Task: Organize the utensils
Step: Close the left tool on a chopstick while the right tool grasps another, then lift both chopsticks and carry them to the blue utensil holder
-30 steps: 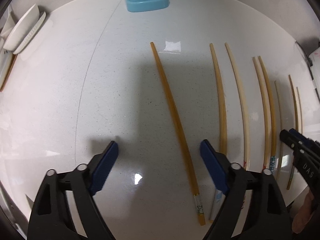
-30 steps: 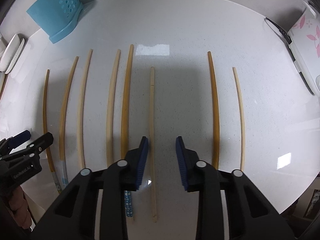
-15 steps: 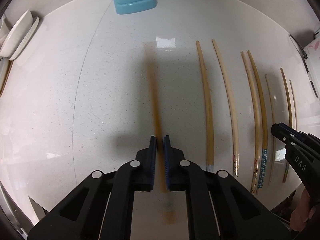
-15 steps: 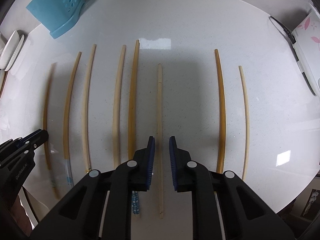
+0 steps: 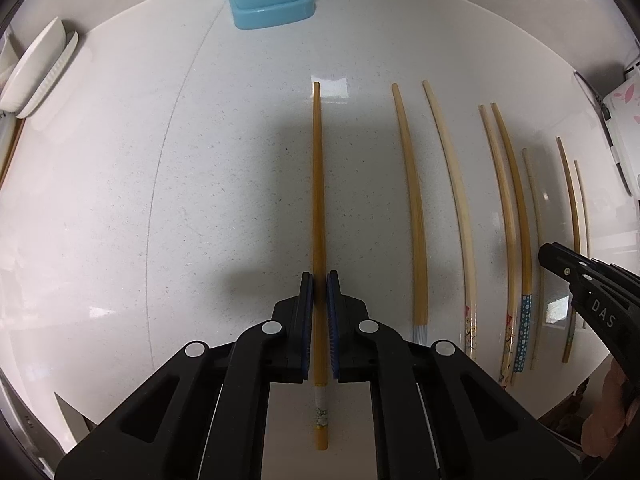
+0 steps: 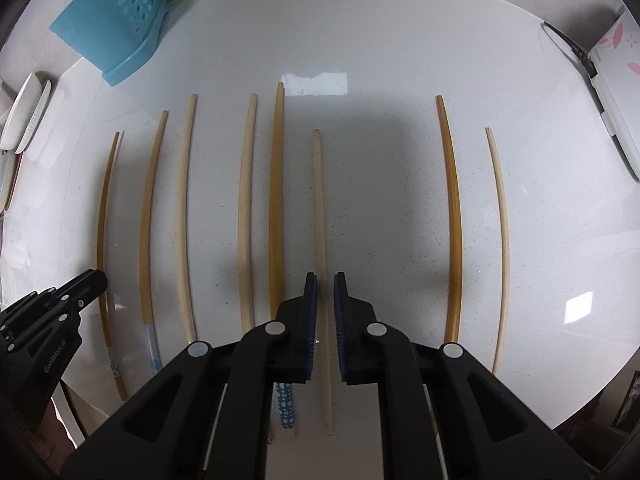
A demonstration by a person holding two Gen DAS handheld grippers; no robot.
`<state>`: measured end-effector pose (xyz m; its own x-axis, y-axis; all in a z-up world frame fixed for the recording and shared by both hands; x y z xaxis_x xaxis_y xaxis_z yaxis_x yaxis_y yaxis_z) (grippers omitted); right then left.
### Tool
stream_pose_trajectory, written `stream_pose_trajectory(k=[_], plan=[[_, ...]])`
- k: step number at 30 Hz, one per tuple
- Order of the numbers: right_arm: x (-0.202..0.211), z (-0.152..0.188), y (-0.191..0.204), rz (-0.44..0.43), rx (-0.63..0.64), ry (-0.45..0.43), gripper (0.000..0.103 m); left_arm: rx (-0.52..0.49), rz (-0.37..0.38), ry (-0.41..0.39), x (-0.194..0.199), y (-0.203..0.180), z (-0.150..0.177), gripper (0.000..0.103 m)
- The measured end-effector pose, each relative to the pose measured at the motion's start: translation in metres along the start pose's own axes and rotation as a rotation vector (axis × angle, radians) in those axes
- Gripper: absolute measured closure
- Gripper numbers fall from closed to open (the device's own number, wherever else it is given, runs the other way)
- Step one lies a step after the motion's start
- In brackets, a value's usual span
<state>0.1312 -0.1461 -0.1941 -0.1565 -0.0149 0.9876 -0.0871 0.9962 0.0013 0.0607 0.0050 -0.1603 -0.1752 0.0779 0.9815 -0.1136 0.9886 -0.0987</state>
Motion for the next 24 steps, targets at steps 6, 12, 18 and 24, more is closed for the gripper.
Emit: stream_pose_trajectory(k=[6, 12, 18, 24], plan=[[0.005, 0.001, -0.007, -0.022, 0.007, -0.013, 0.089, 0.003, 0.002, -0.006, 0.000, 0.004, 0.000, 0.097], [-0.003, 0.005, 0.000, 0.010, 0.010, 0.006, 0.089, 0.002, 0.006, -0.007, -0.001, 0.005, 0.000, 0.097], [-0.008, -0.003, 0.005, 0.024, 0.014, 0.015, 0.100, 0.003, 0.007, -0.005, -0.003, 0.006, 0.000, 0.097], [-0.009, -0.002, 0.006, 0.018, 0.012, 0.008, 0.100, -0.001, 0.012, -0.012, -0.003, 0.004, -0.001, 0.097]])
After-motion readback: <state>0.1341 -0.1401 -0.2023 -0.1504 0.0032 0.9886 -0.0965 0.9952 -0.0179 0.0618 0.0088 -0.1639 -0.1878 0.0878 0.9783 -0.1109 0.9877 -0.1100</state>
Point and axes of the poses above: each gripper's, at about its wrist camera, not at the fingertips, and x roughly against the way its jaws point, y to its left, z to its underside, the point moved 3 cm from there along -x, roughly the way its jaws point, and after that the axes turned 4 degrees about z, right-handed, at the moved point
